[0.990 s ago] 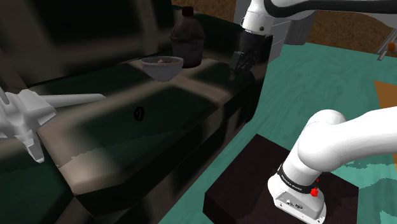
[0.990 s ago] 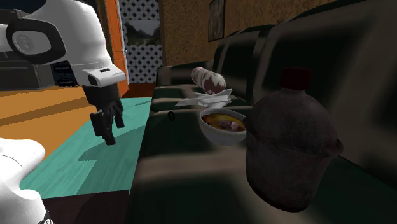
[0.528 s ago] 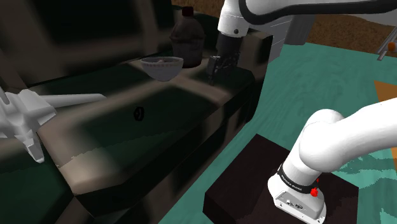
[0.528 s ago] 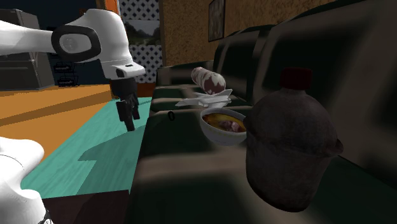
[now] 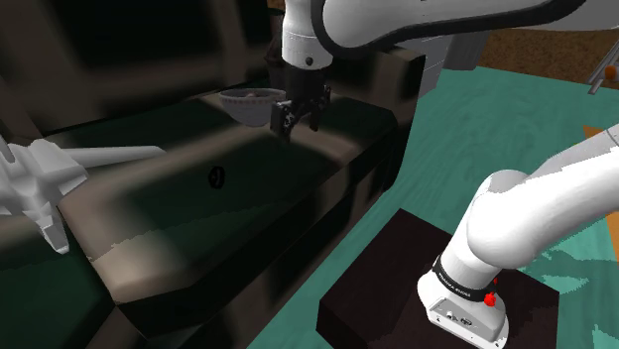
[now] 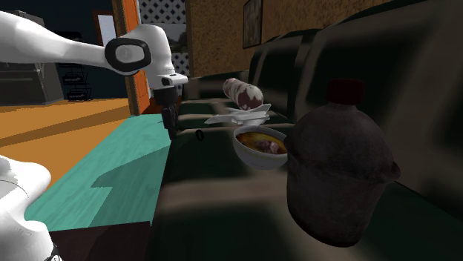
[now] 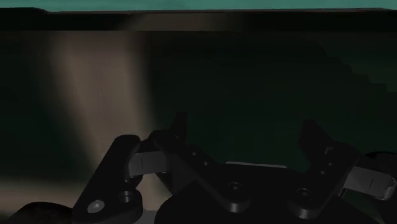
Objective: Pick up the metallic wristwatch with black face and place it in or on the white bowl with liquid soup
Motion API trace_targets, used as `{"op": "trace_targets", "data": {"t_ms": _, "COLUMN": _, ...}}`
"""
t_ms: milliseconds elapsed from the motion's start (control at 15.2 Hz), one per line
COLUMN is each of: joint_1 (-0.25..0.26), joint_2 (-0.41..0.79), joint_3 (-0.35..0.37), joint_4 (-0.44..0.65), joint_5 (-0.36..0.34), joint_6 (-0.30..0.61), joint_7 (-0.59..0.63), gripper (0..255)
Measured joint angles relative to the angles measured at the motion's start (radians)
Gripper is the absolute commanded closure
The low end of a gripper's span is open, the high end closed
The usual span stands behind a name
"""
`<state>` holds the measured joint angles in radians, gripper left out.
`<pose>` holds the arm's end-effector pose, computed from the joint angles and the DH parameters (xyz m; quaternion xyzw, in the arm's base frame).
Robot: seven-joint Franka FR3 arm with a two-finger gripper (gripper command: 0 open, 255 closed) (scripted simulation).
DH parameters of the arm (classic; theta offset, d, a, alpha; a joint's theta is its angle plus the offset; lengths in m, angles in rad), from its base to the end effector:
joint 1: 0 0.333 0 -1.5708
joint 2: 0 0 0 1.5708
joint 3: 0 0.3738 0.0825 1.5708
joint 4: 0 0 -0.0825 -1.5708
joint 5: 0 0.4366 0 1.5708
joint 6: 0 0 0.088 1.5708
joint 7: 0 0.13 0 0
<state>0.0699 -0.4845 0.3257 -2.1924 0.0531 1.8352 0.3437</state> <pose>0.4076 0.2013 0.5930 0.9974 0.0067 0.0665 0.0275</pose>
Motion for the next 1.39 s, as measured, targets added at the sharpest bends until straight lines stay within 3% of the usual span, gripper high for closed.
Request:
{"op": "trace_targets", "data": {"t_ms": 396, "joint_1": -0.006, "joint_2": 0.208, "joint_3": 0.152, "joint_4": 0.182, "joint_5": -0.108, "joint_6": -0.002, "joint_7": 0.169, "gripper": 0}}
{"op": "trace_targets", "data": {"t_ms": 726, "joint_1": 0.013, "joint_2": 0.411, "joint_3": 0.268, "joint_4": 0.348, "joint_5": -0.256, "joint_6": -0.037, "joint_7": 0.332, "gripper": 0}}
{"op": "trace_targets", "data": {"t_ms": 924, "joint_1": 0.055, "joint_2": 0.558, "joint_3": 0.319, "joint_4": 0.478, "joint_5": -0.370, "joint_6": -0.089, "joint_7": 0.431, "gripper": 0}}
{"op": "trace_targets", "data": {"t_ms": 1386, "joint_1": 0.063, "joint_2": 0.614, "joint_3": 0.317, "joint_4": 0.456, "joint_5": -0.419, "joint_6": -0.035, "joint_7": 0.468, "gripper": 0}}
